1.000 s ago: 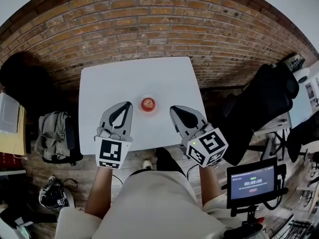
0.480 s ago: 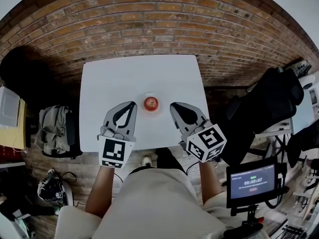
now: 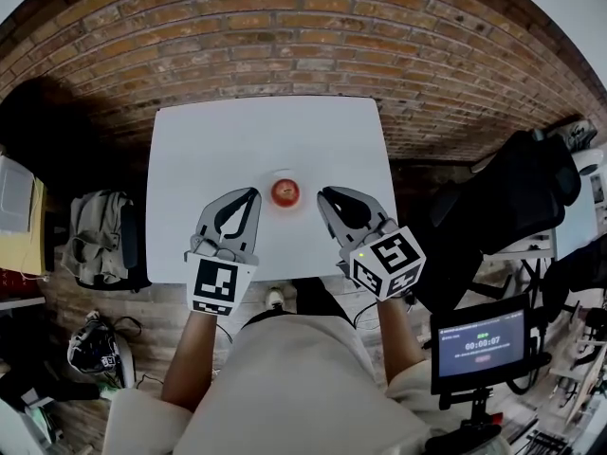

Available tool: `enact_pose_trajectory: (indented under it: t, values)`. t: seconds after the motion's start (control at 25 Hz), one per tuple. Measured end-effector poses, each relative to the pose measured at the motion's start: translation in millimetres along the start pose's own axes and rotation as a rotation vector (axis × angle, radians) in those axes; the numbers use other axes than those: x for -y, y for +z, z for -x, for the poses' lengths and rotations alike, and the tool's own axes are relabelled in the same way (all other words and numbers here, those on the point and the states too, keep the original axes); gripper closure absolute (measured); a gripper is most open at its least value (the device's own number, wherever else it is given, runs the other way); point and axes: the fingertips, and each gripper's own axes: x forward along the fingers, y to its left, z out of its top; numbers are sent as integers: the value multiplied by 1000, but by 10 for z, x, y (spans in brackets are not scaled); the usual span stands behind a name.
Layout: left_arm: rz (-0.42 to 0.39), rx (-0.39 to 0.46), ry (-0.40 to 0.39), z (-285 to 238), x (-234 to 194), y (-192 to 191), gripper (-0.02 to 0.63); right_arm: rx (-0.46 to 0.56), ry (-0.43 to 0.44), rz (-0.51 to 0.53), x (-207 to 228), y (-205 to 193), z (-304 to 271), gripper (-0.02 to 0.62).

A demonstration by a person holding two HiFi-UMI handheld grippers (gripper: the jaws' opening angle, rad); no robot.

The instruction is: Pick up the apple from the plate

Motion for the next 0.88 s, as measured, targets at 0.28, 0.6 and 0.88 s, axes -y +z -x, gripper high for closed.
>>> enact_pose_trajectory:
  t: [0.28,0.6,0.88]
  values:
    - [21,-24,23,-222,1,-32,601,-41,21,-1,258,-73,-111,571]
    - [35,-51,48,-251,-58,-146,601,-122,79,58,246,-226,-348,557]
    - [53,-75,67,-254,-90,-255,601,-177,128,83,208,-364,-497,538]
